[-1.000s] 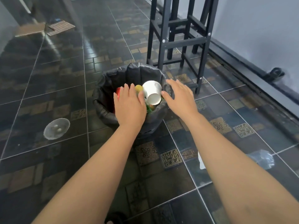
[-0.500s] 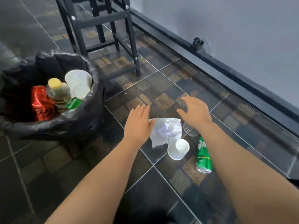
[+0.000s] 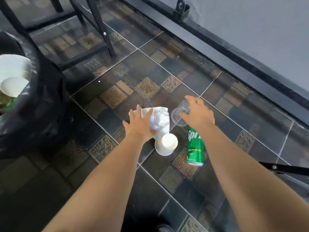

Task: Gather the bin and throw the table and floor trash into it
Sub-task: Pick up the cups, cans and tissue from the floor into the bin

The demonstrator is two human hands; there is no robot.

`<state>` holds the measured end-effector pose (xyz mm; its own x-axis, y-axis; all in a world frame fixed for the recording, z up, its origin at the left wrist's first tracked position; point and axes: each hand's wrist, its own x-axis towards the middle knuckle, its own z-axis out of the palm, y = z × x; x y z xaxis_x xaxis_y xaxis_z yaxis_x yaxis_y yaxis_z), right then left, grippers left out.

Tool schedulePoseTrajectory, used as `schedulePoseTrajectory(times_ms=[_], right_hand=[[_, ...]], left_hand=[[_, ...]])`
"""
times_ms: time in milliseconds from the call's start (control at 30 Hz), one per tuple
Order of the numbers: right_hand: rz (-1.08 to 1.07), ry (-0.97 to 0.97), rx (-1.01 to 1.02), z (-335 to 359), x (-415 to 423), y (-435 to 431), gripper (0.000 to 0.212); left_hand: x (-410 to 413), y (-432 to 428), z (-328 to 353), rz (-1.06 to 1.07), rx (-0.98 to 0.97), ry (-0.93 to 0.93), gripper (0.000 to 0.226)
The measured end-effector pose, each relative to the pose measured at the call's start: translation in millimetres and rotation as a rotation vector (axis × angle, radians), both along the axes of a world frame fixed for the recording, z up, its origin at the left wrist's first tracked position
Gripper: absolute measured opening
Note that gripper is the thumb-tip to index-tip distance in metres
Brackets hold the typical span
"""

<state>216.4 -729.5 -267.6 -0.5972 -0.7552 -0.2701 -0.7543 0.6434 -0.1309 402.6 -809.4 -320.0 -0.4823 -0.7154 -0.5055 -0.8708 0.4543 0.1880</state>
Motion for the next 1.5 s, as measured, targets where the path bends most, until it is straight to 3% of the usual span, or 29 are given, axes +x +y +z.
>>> schedulePoseTrajectory(times_ms=[367,500,933,1167,1300,1500], right_hand=[[-0.009,-0.020,-0.108,-8,2,-6,0.045],[-0.003,-0.022,-0.109,-6,5,-5,0.044],[0.021,-0.084,-0.373,47,44,-44,0.049],[0.093,-0.152,-0.594,86,87,-77,0.053],[0.121,-0.213,-0.754,110,117,-97,0.053],[0.103,-0.402,-1.007,142,175,-129,0.051]], left_hand=[[1,3,-7,-0.086,-0.100,-0.013,0.058],[7,5,-8,0.027,-0.019,0.024,0.062],[38,-22,58,0.389,-0.254,0.566,0.038],[69,-36,103,0.482,-0.442,0.746,0.040],[91,-50,134,0.578,-0.541,0.868,0.055],[136,-65,174,0.622,-0.767,0.943,0.056]])
